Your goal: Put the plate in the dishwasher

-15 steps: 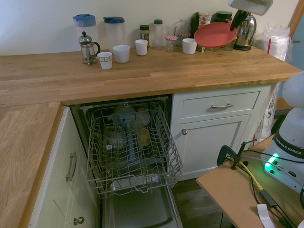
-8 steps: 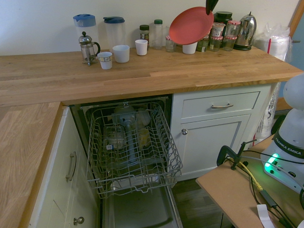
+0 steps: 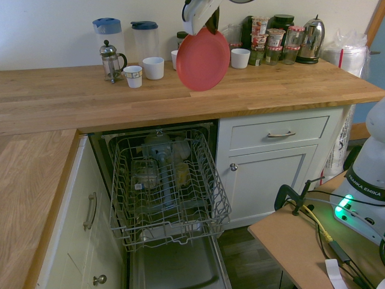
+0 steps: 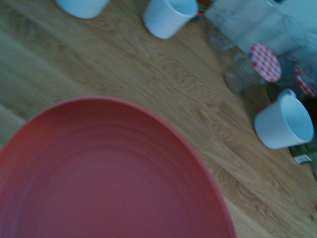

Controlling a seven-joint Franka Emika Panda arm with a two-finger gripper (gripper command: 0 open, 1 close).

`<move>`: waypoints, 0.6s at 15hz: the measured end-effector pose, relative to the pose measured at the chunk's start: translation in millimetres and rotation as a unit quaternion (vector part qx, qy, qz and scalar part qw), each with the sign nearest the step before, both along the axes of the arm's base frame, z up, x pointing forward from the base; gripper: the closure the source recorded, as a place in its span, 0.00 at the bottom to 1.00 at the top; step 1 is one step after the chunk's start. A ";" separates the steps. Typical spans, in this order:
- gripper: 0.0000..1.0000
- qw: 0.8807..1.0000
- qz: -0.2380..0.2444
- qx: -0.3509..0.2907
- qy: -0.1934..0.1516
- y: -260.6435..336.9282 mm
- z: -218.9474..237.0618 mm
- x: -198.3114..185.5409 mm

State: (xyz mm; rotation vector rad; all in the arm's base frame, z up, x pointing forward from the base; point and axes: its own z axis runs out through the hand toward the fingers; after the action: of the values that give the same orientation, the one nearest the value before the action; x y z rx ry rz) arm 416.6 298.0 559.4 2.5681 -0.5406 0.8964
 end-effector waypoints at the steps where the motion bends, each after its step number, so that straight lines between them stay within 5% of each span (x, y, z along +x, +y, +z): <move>1: 1.00 0.999 0.027 -0.018 0.004 19.3 -7.1 -11.0; 5: 1.00 0.989 0.119 -0.083 0.009 72.7 -40.4 -38.9; 9: 1.00 0.982 0.149 -0.118 0.006 84.9 -51.6 -40.4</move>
State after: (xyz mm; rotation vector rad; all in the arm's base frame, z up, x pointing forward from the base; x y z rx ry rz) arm 376.2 382.9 507.7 2.4679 -0.0383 0.9752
